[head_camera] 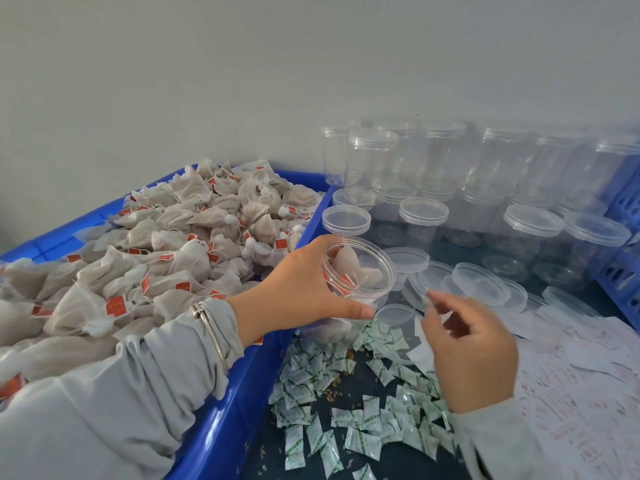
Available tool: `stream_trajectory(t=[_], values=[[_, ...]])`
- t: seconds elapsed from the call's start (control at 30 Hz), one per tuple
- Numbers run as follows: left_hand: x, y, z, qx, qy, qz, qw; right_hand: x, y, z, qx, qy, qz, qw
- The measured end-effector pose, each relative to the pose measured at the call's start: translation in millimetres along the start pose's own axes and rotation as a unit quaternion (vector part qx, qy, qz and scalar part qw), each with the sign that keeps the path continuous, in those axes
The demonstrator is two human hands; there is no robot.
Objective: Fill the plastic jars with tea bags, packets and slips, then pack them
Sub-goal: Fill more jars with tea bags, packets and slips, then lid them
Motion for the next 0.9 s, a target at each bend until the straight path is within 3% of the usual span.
stream_trajectory(t=[0.17, 0.37, 0.5, 0.63, 0.8, 0.9], values=[[-5, 3, 0, 0.010, 0.018, 0.003, 1.000, 69, -8, -13, 0.001, -0.120, -0.054, 0.991], [-10, 2, 1, 0.001, 0.034, 0.012, 0.999, 75, 40, -16, 0.121, -0.106, -0.010, 0.987], [-9, 0, 2, -0.007, 0.031, 0.022, 0.999, 60, 13, -19, 0.068, -0.110, -0.034, 0.991], [-7, -6, 1, -0.033, 0.014, 0.037, 0.999, 10, -29, -32, 0.025, -0.037, -0.004, 0.999], [-11, -4, 3, -0.043, -0.006, 0.096, 0.994, -86, -40, -40, 0.138, 0.131, 0.142, 0.971], [-17, 3, 4, -0.025, -0.002, 0.133, 0.991, -113, -33, -30, 0.177, 0.153, 0.182, 0.955]])
Point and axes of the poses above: each hand's wrist, its own z-axis away from the middle knuckle, its own y-axis out of the palm, x = y × z, the point moved 10 cm from there along -z, towards the middle knuckle, and after that the axes turned 8 degrees about y, right-handed, at the moved point
